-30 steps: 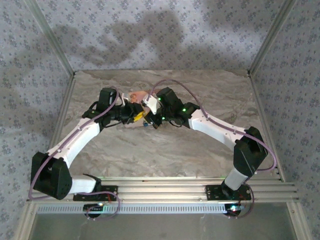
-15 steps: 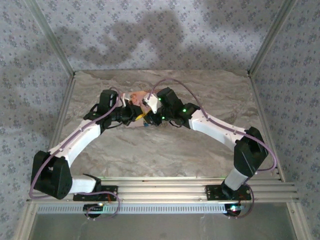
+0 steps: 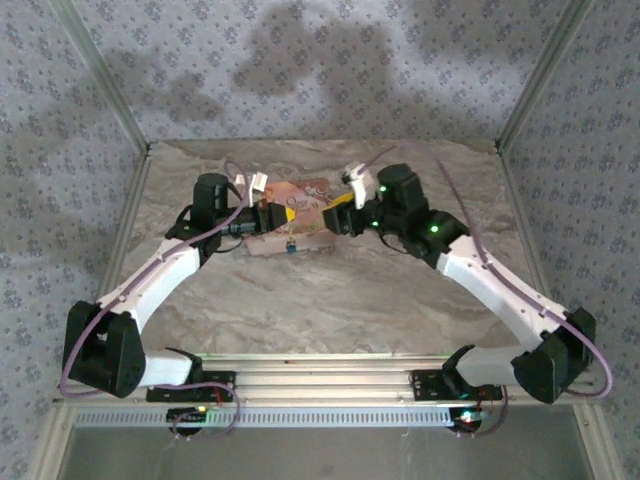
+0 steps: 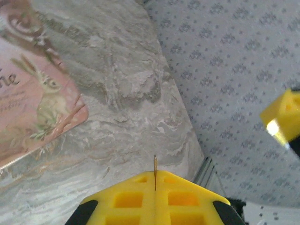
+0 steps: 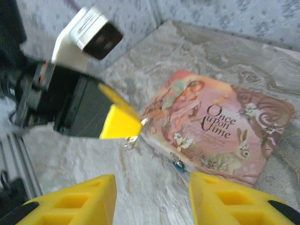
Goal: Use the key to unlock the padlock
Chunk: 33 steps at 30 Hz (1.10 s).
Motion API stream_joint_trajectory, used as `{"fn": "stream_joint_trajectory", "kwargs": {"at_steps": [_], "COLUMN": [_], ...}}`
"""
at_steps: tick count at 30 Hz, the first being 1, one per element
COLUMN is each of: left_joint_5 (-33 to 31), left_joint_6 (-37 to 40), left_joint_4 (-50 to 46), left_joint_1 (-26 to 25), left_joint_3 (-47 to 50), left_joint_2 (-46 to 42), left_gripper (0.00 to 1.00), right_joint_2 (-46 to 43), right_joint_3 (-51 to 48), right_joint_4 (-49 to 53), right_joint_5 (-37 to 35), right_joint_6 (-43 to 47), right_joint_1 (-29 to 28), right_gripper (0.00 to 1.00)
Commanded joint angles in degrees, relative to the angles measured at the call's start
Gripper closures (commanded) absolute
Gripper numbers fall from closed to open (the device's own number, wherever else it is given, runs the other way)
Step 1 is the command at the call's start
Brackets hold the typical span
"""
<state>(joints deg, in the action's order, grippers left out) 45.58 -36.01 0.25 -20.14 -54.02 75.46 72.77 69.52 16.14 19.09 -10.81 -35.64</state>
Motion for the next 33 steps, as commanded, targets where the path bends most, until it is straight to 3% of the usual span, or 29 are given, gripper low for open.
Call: {"fn": "stream_joint_trajectory", "kwargs": {"at_steps": [1, 4, 12, 20, 33], "left_joint_5": [5.2, 7.4, 15.0, 20.5, 21.9], "left_joint_6": [10.4, 14.6, 23.8, 35.2, 37.0], "left_joint_4": [0.5, -2.7, -10.8, -22.5, -24.6], "left_joint_1": [-0.1, -0.2, -1.3, -2.3, -2.6], "left_joint_3": [-4.0, -5.9, -11.1, -15.6, -16.7], "left_joint_2": [-2.1, -2.4, -2.3, -1.3, 0.5], "left_gripper": [1.00, 1.00, 1.00, 1.00, 1.00], "right_joint_2": [-1.1, -1.0, 0.2, 1.4, 7.8], "right_joint_3": [-0.7, -0.7, -7.9, -6.0, 0.4], "right_joint_4": [-1.5, -4.0, -13.6, -18.5, -21.0], "right_joint_5": [8.0, 12.5, 15.1, 19.6, 26.2], "right_joint_6": [-9.4, -11.7, -14.5, -17.3, -20.7], "right_joint_1": [3.1, 4.1, 3.0, 3.1, -0.7], "right_gripper": [0.58, 0.58, 0.59, 0.61, 0.74]}}
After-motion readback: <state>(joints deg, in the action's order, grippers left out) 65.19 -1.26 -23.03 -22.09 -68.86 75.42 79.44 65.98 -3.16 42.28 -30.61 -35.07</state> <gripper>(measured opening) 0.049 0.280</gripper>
